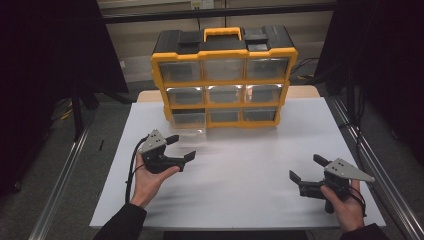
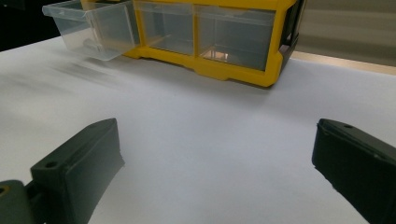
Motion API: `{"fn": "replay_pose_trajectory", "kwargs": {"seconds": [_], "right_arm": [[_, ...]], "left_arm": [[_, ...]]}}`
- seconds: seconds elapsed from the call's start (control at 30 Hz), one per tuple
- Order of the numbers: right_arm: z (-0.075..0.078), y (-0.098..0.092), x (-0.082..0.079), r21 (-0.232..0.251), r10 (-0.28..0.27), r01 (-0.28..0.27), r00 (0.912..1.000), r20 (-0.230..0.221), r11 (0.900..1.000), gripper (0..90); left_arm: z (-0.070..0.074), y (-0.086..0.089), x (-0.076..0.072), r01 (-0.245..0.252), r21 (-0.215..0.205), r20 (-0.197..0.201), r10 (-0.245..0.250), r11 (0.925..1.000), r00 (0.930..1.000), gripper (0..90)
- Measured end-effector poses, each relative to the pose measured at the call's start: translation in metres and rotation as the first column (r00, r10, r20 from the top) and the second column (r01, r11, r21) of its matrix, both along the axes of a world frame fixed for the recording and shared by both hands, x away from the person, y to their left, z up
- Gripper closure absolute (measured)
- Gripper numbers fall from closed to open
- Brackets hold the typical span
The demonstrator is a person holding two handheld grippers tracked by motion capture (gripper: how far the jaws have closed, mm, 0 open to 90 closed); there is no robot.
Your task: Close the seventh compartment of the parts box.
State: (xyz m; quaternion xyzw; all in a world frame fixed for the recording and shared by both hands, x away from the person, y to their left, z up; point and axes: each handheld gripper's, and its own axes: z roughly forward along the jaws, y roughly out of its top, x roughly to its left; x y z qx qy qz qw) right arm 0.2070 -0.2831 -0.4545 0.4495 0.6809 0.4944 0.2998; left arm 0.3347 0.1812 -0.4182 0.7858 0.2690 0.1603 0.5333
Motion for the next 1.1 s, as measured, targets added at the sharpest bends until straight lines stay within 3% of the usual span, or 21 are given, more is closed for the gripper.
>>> {"fn": "replay_pose_trajectory", "kwargs": {"seconds": [0.03, 0.17, 0.23, 0.27, 0.37, 0.43, 0.5, 0.53, 0.57, 0.67, 0.73, 0.77, 0.83, 0.87, 0.93, 1.0, 1.03, 1.1], "right_arm": [[0.000, 0.000, 0.000, -0.003, 0.000, 0.000, 1.0000, 0.003, 1.000, 1.2], [0.000, 0.000, 0.000, -0.003, 0.000, 0.000, 1.0000, 0.001, 1.000, 1.2], [0.000, 0.000, 0.000, -0.004, -0.001, 0.001, 1.0000, 0.000, 1.000, 1.2], [0.000, 0.000, 0.000, -0.002, -0.002, 0.002, 1.0000, -0.001, 1.000, 1.2], [0.000, -0.001, 0.000, -0.007, 0.004, -0.004, 1.0000, 0.002, 1.000, 1.2], [0.000, 0.000, -0.001, -0.004, 0.002, -0.002, 1.0000, 0.003, 1.000, 1.2], [0.000, -0.001, -0.001, -0.006, 0.003, -0.003, 1.0000, 0.004, 1.000, 1.2], [0.000, 0.000, -0.001, -0.005, 0.004, -0.004, 1.0000, 0.004, 1.000, 1.2], [0.000, 0.000, -0.001, -0.006, 0.005, -0.005, 1.0000, 0.002, 1.000, 1.2], [0.000, 0.001, 0.000, -0.004, 0.004, -0.004, 1.0000, 0.000, 1.000, 1.2], [0.000, 0.001, 0.000, -0.004, 0.004, -0.004, 1.0000, -0.002, 1.000, 1.2], [0.000, 0.001, 0.000, -0.005, 0.004, -0.004, 1.0000, -0.001, 1.000, 1.2], [0.000, 0.001, 0.000, -0.004, 0.004, -0.004, 1.0000, -0.001, 1.000, 1.2], [0.000, 0.001, 0.000, -0.003, 0.005, -0.005, 1.0000, -0.001, 1.000, 1.2], [0.000, 0.000, -0.001, -0.008, 0.007, -0.007, 1.0000, 0.002, 1.000, 1.2], [0.000, -0.001, -0.002, -0.006, 0.000, 0.000, 1.0000, 0.001, 1.000, 1.2], [0.000, -0.001, -0.002, -0.006, 0.000, 0.000, 1.0000, 0.001, 1.000, 1.2], [0.000, -0.001, -0.003, -0.008, 0.001, -0.001, 1.0000, 0.000, 1.000, 1.2]], "left_arm": [[0.001, -0.001, 0.002, -0.002, 0.006, 0.003, 0.002, 1.0000, 1.0000, 15.0], [0.000, -0.002, 0.007, -0.006, -0.032, 0.007, 0.007, 0.9995, 1.0000, 18.3], [-0.002, -0.002, 0.008, -0.004, -0.016, 0.009, 0.004, 0.9999, 0.9999, 19.8], [-0.004, -0.003, 0.008, 0.005, -0.034, -0.007, -0.005, 0.9994, 1.0000, 22.2], [-0.004, -0.003, 0.008, 0.019, -0.006, -0.001, -0.019, 0.9998, 0.9998, 26.2], [-0.006, -0.005, 0.008, 0.039, -0.017, 0.000, -0.039, 0.9991, 0.9992, 30.4], [-0.006, -0.007, 0.006, 0.007, 0.009, 0.009, -0.007, 0.9999, 0.9999, 31.8], [-0.007, -0.007, 0.006, 0.006, 0.003, 0.005, -0.006, 1.0000, 1.0000, 34.7], [-0.008, -0.006, 0.008, 0.042, -0.009, -0.004, -0.042, 0.9991, 0.9991, 36.7], [-0.010, -0.004, 0.007, 0.049, -0.006, -0.014, -0.049, 0.9988, 0.9987, 43.2], [-0.012, -0.003, 0.007, 0.035, -0.005, -0.011, -0.035, 0.9994, 0.9993, 45.9], [-0.012, -0.003, 0.006, 0.003, 0.005, -0.009, -0.003, 1.0000, 1.0000, 47.1], [-0.014, -0.002, 0.007, 0.032, -0.006, -0.014, -0.032, 0.9995, 0.9994, 51.1], [-0.013, -0.002, 0.006, 0.005, 0.006, -0.010, -0.005, 1.0000, 0.9999, 52.3], [-0.014, -0.002, 0.006, 0.001, 0.011, -0.005, -0.001, 0.9999, 1.0000, 55.8], [-0.015, -0.002, 0.008, 0.026, -0.012, -0.013, -0.026, 0.9996, 0.9996, 59.0], [-0.015, -0.003, 0.007, -0.002, 0.014, 0.002, 0.002, 0.9999, 1.0000, 60.0], [-0.017, -0.003, 0.007, 0.001, 0.018, 0.007, -0.001, 0.9998, 1.0000, 64.6]]}}
